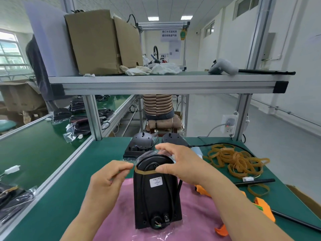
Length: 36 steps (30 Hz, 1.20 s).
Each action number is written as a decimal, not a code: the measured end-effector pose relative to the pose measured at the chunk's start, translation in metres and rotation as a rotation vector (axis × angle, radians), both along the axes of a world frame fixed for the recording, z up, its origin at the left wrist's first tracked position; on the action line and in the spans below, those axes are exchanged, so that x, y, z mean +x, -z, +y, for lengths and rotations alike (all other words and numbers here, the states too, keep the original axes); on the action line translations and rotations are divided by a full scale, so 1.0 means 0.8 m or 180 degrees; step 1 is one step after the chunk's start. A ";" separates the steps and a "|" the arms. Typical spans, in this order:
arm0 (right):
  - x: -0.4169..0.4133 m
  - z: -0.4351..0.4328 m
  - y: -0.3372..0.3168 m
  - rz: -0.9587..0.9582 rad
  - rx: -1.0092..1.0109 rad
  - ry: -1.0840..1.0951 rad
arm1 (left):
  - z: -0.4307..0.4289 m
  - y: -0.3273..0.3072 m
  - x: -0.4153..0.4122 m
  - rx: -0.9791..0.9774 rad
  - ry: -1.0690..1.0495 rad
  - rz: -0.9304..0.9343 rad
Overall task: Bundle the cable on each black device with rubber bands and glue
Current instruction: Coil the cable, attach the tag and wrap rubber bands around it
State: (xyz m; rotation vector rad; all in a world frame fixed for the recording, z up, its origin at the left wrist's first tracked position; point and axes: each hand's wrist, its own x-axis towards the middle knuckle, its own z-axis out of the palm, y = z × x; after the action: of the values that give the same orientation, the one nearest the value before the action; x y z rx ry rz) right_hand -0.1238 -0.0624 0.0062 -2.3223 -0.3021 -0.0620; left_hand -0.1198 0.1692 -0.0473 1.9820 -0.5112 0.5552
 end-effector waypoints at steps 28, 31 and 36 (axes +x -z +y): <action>0.010 0.009 0.005 0.0088 0.0114 -0.0043 | 0.036 -0.025 0.010 0.1504 0.0660 0.0181; 0.009 0.006 0.006 0.0124 0.0213 -0.0092 | 0.025 -0.027 0.014 0.1065 0.0460 0.0292; 0.010 0.003 0.008 0.0202 0.0316 -0.0139 | 0.024 -0.004 0.014 0.0763 0.0111 0.0088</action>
State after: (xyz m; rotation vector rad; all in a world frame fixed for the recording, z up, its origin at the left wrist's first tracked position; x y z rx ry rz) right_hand -0.1158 -0.0599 -0.0005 -2.2137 -0.3108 0.0178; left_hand -0.1082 0.1882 -0.0442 2.1999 -0.6180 0.4612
